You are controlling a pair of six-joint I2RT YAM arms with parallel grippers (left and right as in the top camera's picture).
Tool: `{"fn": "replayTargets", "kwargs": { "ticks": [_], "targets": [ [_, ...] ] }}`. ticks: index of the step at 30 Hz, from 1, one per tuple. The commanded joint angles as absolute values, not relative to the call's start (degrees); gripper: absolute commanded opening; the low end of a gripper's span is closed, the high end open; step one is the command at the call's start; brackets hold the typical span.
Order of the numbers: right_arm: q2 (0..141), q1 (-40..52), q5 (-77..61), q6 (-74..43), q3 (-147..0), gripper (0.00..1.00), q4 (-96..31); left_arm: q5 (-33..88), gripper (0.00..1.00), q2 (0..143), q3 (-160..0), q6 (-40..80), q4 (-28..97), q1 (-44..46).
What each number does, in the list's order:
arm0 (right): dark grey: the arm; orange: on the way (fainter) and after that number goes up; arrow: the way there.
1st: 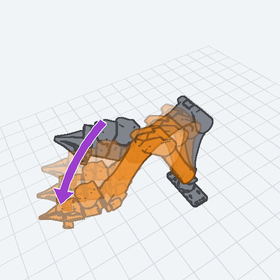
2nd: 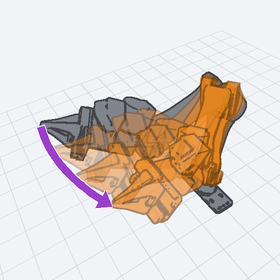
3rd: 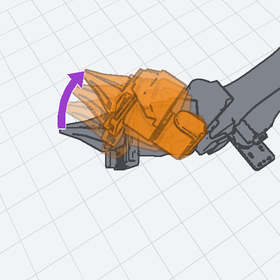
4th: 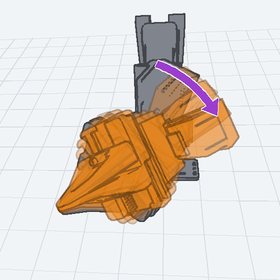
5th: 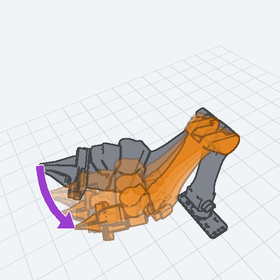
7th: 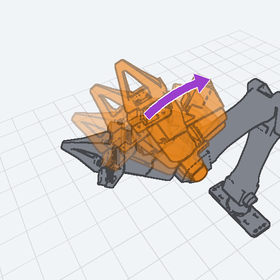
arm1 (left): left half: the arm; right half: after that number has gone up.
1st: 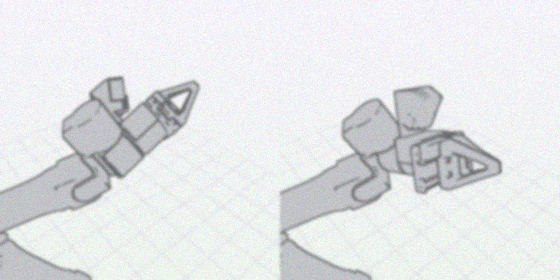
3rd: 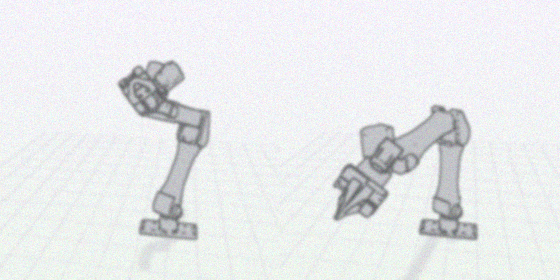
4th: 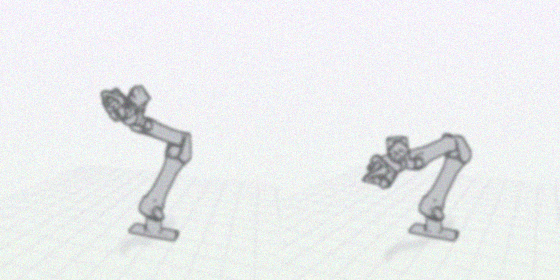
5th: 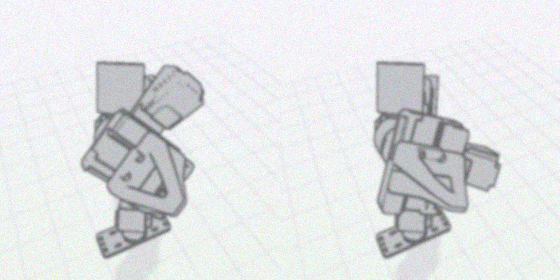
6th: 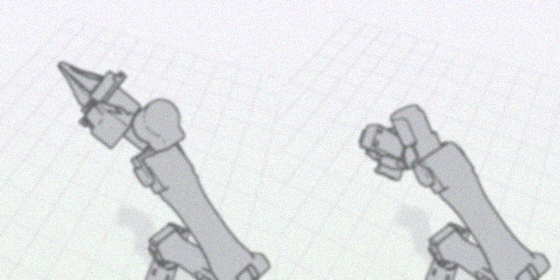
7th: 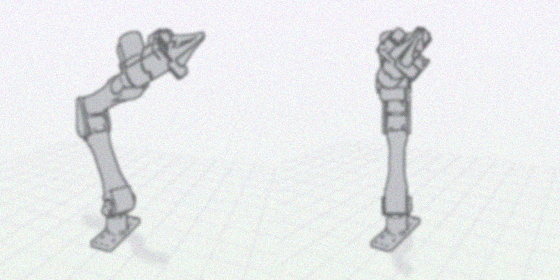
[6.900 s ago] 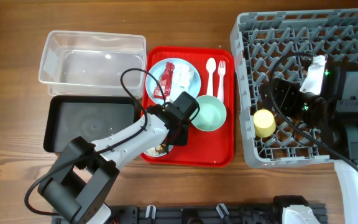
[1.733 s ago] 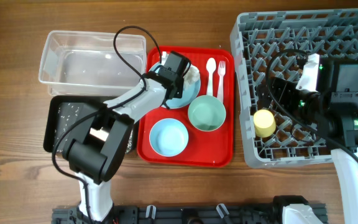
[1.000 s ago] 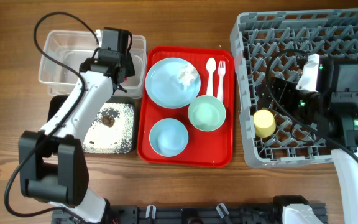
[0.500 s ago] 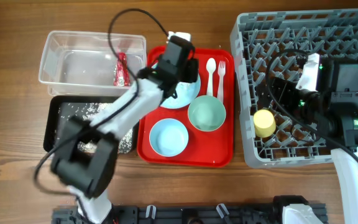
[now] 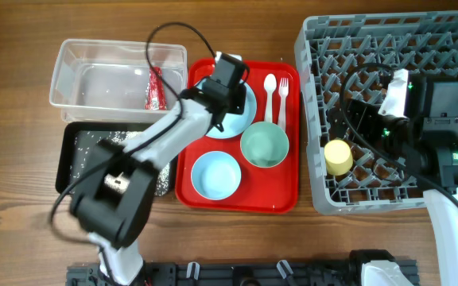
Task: Sort waste into correct bins and load items into the dishwasher rack
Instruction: 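Carry the tissue and packet into the clear plastic bin and release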
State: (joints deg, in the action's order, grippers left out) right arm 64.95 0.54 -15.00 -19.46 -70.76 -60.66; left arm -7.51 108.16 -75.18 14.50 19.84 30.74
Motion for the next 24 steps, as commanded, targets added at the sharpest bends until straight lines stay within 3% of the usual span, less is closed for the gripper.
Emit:
{"fn": "replayTargets", "kwargs": {
  "ticks": [1,7,10,11,13,21,24],
  "targets": [
    [65.06,0.36,-15.53,-19.51,-71.4,0.94,-60.66,-13.93,0.04,95.55,-75.44,15.42,25.15,27.44],
    [65.06,0.36,-15.53,-19.49,-71.4,0.94,-60.69,-17.85,0.04,95.79,-74.94,17.47,30.52,17.43],
    [65.06,0.36,-15.51,-19.18,-71.4,0.94,-60.42,-13.04,0.08,100.01,-74.96,21.45,30.68,11.88],
    [65.06,0.36,-15.51,-18.74,-71.4,0.94,-60.34,-9.39,0.39,100.42,-74.96,21.43,30.94,10.35],
    [65.06,0.36,-15.29,-18.0,-71.4,0.94,-60.23,-7.6,0.73,99.5,-75.4,20.99,31.73,10.04],
    [65.06,0.36,-15.11,-17.96,-71.4,0.95,-60.36,-6.83,0.97,84.05,-77.01,21.08,43.81,15.25],
    [65.06,0.36,-15.14,-16.36,-71.4,0.97,-60.45,-6.85,1.0,77.93,-77.01,21.02,46.98,17.04]
  ]
}}
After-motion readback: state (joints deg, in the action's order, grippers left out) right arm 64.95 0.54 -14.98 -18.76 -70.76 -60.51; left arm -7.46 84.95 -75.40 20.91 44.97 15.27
